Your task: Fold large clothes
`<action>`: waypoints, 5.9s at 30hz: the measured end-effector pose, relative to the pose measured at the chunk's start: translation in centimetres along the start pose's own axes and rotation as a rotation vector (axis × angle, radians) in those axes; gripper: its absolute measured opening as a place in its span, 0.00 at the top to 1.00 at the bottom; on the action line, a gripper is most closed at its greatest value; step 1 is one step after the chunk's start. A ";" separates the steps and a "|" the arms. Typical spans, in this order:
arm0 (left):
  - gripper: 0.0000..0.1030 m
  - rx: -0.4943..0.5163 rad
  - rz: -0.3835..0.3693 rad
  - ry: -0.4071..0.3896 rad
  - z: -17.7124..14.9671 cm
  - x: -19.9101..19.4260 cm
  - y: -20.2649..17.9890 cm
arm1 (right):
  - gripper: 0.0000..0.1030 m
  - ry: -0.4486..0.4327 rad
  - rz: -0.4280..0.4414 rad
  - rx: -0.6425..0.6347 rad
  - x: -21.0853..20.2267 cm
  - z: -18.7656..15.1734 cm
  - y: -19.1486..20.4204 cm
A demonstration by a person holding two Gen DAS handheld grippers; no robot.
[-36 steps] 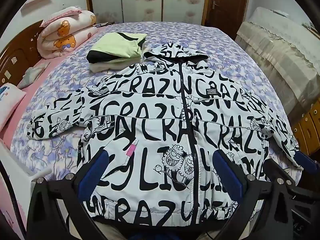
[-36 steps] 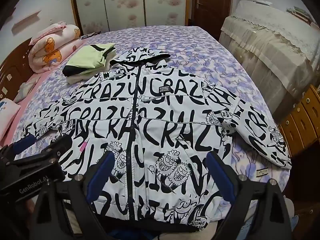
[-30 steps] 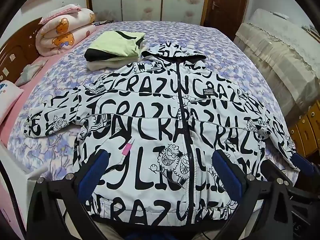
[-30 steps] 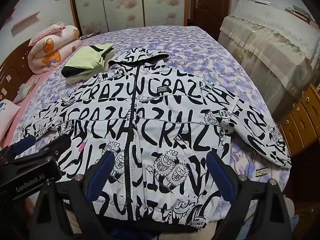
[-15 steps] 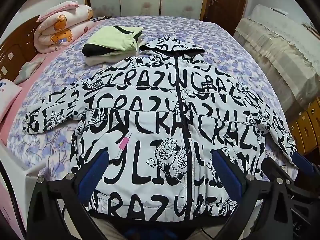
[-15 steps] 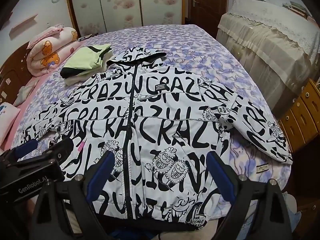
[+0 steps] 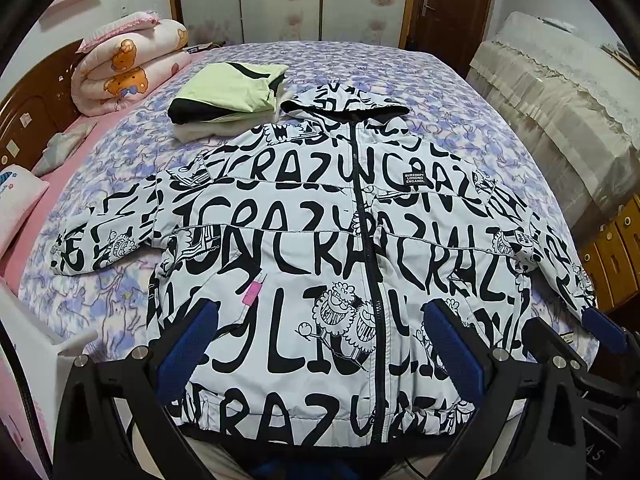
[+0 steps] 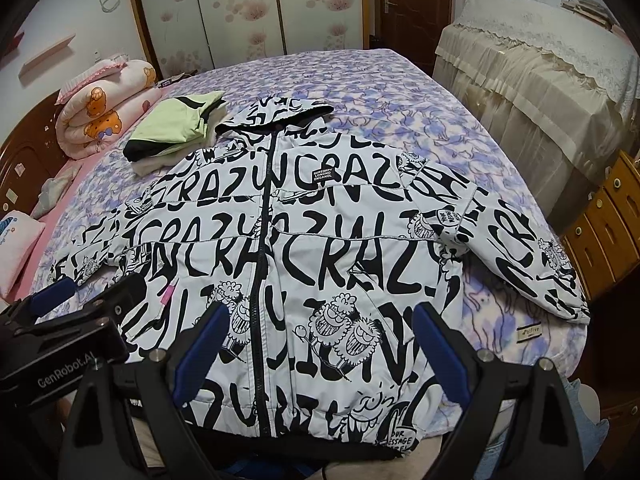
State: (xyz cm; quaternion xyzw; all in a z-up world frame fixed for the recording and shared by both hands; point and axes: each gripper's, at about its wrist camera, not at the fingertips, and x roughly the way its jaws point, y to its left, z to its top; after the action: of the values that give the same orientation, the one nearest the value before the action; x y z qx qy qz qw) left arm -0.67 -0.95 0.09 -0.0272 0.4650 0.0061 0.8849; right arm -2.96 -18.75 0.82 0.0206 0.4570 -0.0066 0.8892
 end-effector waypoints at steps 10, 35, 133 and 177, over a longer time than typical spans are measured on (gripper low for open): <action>0.02 -0.011 -0.014 0.017 -0.1 0.0 0.3 | 0.09 0.001 0.010 0.002 -0.1 -0.1 -0.2; 0.05 -0.013 -0.016 0.011 0.1 -0.2 0.3 | 0.09 0.004 0.037 0.009 -0.2 0.2 0.0; 0.04 0.444 -0.140 0.029 5.4 14.8 -26.9 | 0.10 0.071 0.031 1.167 12.5 -10.9 -39.8; 0.15 0.027 -0.465 0.265 6.4 25.9 -11.1 | 0.63 0.099 0.281 0.117 16.6 -0.6 -12.3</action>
State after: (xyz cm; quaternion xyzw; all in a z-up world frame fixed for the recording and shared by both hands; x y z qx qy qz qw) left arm 19.66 -12.08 -17.18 -0.1220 0.5579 -0.2073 0.7943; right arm 5.86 -30.89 -13.44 0.1364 0.4919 0.0923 0.8549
